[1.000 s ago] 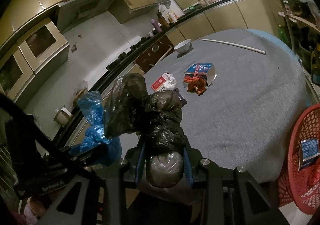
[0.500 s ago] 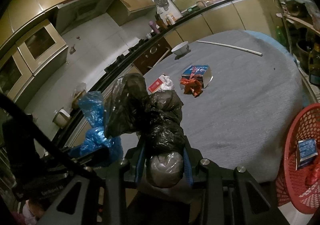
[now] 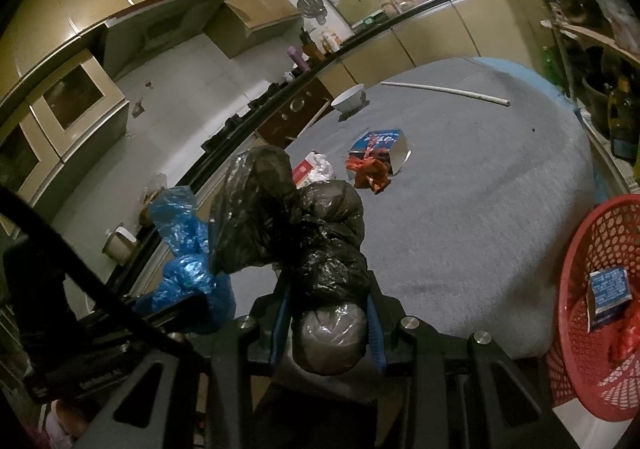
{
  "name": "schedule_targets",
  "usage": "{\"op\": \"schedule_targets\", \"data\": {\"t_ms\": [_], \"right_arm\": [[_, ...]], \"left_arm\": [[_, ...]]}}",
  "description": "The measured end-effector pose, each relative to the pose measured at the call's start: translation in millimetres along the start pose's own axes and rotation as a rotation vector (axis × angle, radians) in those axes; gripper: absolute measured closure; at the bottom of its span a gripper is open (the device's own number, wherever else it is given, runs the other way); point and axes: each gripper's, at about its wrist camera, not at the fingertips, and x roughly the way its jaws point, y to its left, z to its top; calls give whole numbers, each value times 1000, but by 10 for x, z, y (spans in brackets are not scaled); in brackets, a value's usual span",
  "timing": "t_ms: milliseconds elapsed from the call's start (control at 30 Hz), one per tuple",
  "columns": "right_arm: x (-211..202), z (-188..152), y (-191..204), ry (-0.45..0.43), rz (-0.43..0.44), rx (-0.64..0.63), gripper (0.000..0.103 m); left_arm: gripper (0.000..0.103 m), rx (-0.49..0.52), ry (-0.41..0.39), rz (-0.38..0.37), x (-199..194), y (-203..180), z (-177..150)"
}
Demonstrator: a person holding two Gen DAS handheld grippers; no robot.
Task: Collect trash
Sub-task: 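Lift the blue bag with the left tool while the right tool lifts the black bag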
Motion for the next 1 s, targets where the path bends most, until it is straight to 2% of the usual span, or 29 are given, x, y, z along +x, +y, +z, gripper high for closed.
{"op": "schedule_targets", "data": {"t_ms": [200, 767, 1000], "right_arm": [[60, -5, 29, 15, -2, -14, 68], [13, 2, -71, -1, -6, 6, 68], [-231, 62, -214, -69, -54, 15, 68]], "left_arm": [[47, -21, 7, 2, 8, 22, -8], [46, 8, 20, -1, 84, -69, 39], [46, 57, 1, -30, 81, -194, 116]]}}
